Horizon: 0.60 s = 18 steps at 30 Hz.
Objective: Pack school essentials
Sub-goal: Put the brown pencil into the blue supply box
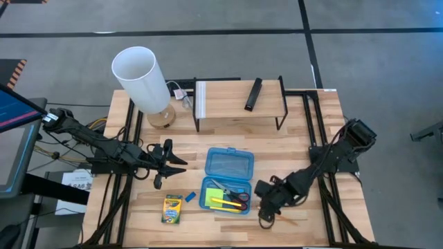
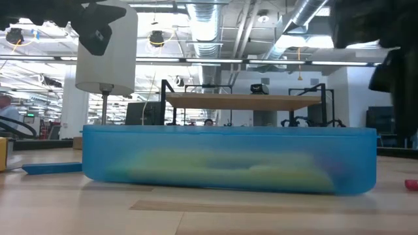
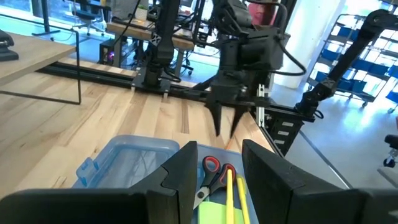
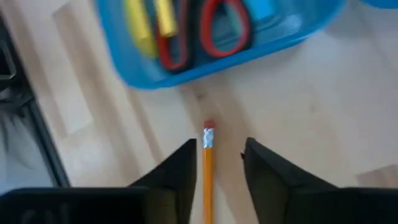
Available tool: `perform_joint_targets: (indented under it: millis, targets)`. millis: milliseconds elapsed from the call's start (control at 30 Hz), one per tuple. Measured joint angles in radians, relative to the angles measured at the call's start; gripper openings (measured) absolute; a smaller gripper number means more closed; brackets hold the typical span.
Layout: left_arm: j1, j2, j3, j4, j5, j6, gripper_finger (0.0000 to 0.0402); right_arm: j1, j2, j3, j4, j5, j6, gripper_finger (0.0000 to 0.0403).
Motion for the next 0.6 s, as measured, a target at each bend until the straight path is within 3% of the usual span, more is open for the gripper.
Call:
perform_joint_targets:
  millis: [233, 433, 600]
  targets:
    - [0.000, 0.000, 0.000, -0.001, 0.000, 0.000, 0.0114, 0.065, 0.131, 0.138, -0.096, 0.054, -0.058, 0.0183]
    - [0.000, 0.000, 0.000, -0.001, -0.001, 0.000, 0.0114, 0.053, 0.268, 0.319, -0.253, 0.066, -0.126, 0.0184]
    - [0.000, 0.000, 0.000, -0.005, 0.001, -0.008, 0.0114, 0.031, 0.327, 0.357, -0.338, 0.040, -0.101, 0.0195]
